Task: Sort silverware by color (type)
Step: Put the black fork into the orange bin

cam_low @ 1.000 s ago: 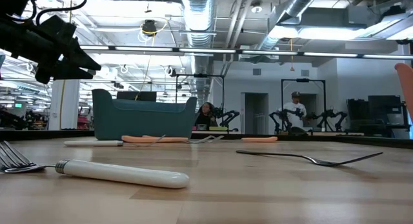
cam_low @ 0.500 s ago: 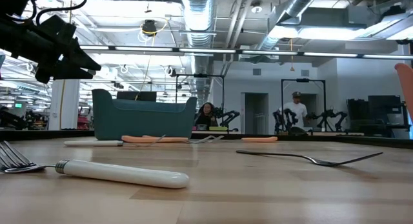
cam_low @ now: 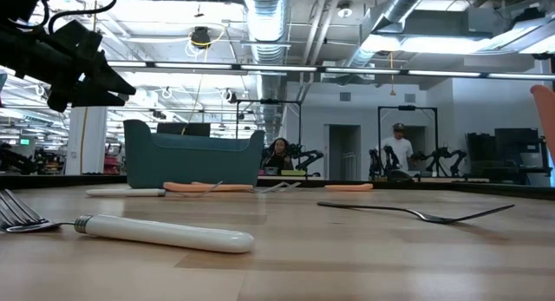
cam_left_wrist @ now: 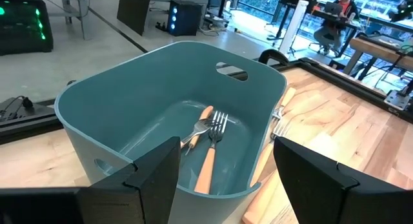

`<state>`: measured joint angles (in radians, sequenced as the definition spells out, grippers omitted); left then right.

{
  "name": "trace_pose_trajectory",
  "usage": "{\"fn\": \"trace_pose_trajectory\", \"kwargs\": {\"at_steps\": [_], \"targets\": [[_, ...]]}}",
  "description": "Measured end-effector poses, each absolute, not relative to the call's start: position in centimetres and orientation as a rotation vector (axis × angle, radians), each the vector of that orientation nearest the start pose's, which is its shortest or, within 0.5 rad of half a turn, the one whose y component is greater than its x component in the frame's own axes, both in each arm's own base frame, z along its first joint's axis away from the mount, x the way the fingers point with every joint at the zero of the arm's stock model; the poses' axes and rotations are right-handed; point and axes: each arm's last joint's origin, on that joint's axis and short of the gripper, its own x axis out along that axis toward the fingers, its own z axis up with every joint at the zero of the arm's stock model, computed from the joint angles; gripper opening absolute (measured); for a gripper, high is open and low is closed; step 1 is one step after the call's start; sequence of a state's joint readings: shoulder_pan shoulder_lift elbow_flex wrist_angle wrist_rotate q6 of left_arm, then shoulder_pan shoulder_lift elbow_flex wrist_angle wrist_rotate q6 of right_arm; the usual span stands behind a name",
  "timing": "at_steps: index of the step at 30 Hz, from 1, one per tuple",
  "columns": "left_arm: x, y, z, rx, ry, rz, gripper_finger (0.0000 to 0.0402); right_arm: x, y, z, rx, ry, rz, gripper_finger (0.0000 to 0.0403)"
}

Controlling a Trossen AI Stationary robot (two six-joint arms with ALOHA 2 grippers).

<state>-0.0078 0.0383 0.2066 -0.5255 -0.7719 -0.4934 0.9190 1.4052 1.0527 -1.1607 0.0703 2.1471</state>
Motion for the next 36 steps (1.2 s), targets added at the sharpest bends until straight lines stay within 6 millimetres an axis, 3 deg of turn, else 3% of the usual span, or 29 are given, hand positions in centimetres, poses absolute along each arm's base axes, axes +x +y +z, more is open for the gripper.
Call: {"fn": "trace_pose_trajectory", "kwargs": {"at_steps": [14, 36], "targets": [[7.1, 2.0, 18.3, -0.316, 0.149, 0.818, 0.0235, 14.0, 18.3, 18.7, 1.078, 1.288, -0.833, 0.0035], [7.1, 2.0, 18.3, -0.317, 0.148, 0.818, 0.0235, 14.5, 18.3, 17.5, 1.056, 1.286, -0.859, 0.0038]]}}
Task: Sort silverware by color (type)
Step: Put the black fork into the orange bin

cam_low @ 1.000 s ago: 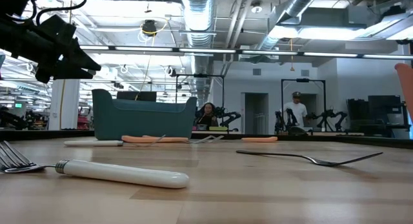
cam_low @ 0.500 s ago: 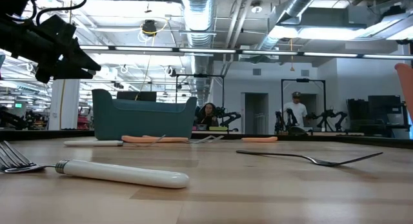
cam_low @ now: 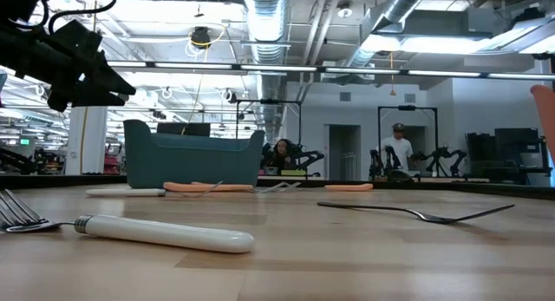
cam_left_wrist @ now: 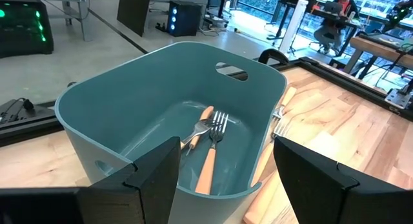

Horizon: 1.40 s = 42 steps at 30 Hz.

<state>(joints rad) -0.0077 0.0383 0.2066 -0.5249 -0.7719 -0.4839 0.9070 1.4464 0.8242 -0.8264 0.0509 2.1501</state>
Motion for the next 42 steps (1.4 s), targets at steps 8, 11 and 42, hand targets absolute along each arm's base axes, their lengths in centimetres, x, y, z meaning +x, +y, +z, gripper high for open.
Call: {"fn": "trace_pose_trajectory", "kwargs": {"at_steps": [8, 11, 42], "targets": [[7.08, 1.96, 18.29, -0.317, 0.148, 0.818, 0.0235, 14.47, 18.26, 17.55, 1.055, 1.287, -0.859, 0.0038], [7.08, 1.97, 18.29, -0.317, 0.148, 0.818, 0.0235, 14.46, 18.25, 17.55, 1.053, 1.287, -0.860, 0.0039], [7.08, 1.97, 18.29, -0.316, 0.148, 0.818, 0.0235, 14.44, 18.22, 17.55, 1.039, 1.291, -0.852, 0.0057]]}}
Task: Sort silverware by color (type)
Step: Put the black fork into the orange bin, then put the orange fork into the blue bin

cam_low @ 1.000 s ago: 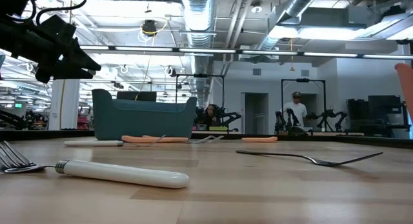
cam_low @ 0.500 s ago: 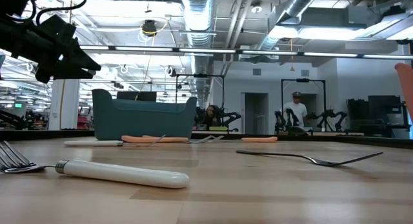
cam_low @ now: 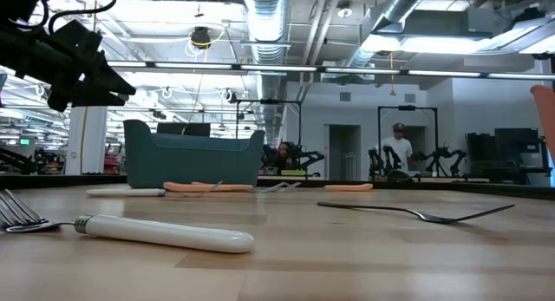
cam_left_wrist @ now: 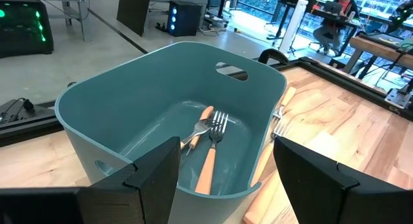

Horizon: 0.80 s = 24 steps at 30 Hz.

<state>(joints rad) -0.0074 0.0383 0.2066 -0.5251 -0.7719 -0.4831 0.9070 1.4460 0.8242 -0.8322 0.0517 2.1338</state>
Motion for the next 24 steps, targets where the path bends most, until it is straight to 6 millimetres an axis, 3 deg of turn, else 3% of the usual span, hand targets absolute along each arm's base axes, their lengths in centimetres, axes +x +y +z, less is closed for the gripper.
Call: {"fn": "trace_pose_trajectory", "kwargs": {"at_steps": [24], "targets": [[7.08, 1.96, 18.28, -0.316, 0.150, 0.814, 0.0235, 14.60, 18.43, 17.59, 1.044, 1.295, -0.812, 0.0057]]}}
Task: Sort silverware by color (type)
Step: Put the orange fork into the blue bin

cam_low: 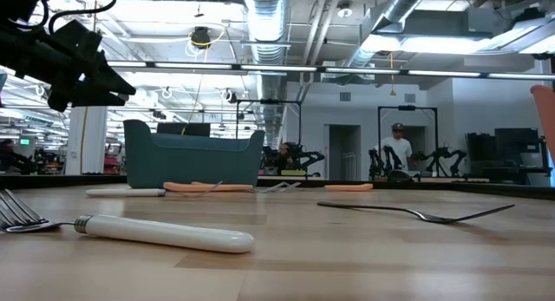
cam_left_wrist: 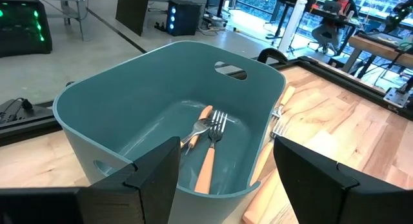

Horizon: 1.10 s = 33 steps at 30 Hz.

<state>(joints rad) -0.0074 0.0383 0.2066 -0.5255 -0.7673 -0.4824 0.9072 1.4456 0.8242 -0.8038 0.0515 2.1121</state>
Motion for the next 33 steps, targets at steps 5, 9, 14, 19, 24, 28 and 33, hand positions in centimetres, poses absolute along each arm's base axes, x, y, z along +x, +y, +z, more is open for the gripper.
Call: {"fn": "trace_pose_trajectory", "kwargs": {"at_steps": [5, 9, 14, 19, 24, 28, 33], "targets": [[7.1, 2.0, 18.3, -0.316, 0.150, 0.813, 0.0235, 15.0, 18.9, 17.7, 1.062, 1.298, -0.737, 0.0057], [7.1, 2.0, 18.3, -0.316, 0.150, 0.813, 0.0235, 15.2, 19.2, 17.8, 1.085, 1.295, -0.696, 0.0057], [7.1, 2.0, 18.3, -0.302, 0.157, 0.811, 0.0235, 15.3, 19.5, 18.1, 1.092, 1.332, -0.614, 0.0057], [7.1, 2.0, 18.3, -0.298, 0.159, 0.810, 0.0235, 15.4, 19.4, 18.2, 1.123, 1.456, -0.611, 0.0057], [7.1, 2.0, 18.3, -0.298, 0.159, 0.811, 0.0235, 15.8, 18.8, 18.5, 1.146, 1.488, -0.614, 0.0056], [7.1, 2.0, 18.3, -0.298, 0.159, 0.810, 0.0235, 16.1, 18.1, 19.1, 1.152, 1.473, -0.575, 0.0056], [7.1, 2.0, 18.3, -0.298, 0.159, 0.810, 0.0235, 16.1, 17.4, 21.1, 1.148, 1.454, -0.482, 0.0056]]}}
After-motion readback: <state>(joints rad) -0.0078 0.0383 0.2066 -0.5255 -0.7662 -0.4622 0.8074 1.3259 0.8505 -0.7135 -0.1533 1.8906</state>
